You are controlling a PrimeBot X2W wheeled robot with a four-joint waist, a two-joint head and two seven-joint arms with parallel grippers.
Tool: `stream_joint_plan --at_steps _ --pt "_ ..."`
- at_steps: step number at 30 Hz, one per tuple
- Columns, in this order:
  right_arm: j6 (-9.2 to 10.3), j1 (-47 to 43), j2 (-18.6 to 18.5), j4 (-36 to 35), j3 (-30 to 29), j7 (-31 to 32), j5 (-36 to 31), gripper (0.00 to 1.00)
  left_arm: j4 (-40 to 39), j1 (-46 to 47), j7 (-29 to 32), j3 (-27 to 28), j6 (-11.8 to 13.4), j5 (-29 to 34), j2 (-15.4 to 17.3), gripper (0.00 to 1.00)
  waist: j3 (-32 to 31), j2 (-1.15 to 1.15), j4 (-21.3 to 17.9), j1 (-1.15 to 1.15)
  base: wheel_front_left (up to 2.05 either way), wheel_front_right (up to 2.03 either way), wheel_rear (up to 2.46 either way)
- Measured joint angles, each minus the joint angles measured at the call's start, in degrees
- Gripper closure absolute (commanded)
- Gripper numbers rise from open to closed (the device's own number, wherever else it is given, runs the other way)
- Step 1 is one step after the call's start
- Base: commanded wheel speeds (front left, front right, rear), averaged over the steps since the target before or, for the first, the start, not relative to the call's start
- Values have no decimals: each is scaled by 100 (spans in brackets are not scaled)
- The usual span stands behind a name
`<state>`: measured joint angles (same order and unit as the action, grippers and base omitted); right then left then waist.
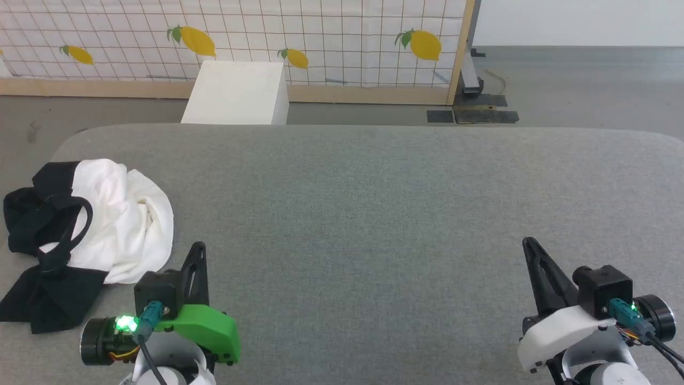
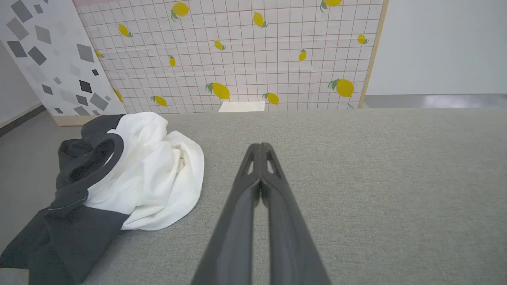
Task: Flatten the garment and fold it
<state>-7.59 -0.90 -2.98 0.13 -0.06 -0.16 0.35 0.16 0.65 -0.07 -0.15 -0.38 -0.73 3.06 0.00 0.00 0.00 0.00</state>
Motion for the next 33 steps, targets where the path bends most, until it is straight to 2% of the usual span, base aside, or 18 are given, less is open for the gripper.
stream_joint_plan --at_steps 15,16,33 --pt "0 0 0 0 0 0 0 100 0 0 0 -2 0 0 0 100 0 0 0 0 0 0 0" --pt "0 -2 -1 0 -1 0 2 0 1 1 -1 -5 0 -7 0 0 0 0 0 0 0 0 0" --pt "0 -2 -2 42 -44 -47 8 0 145 15 -112 -152 64 -94 0 0 3 0 87 0 0 0 0"
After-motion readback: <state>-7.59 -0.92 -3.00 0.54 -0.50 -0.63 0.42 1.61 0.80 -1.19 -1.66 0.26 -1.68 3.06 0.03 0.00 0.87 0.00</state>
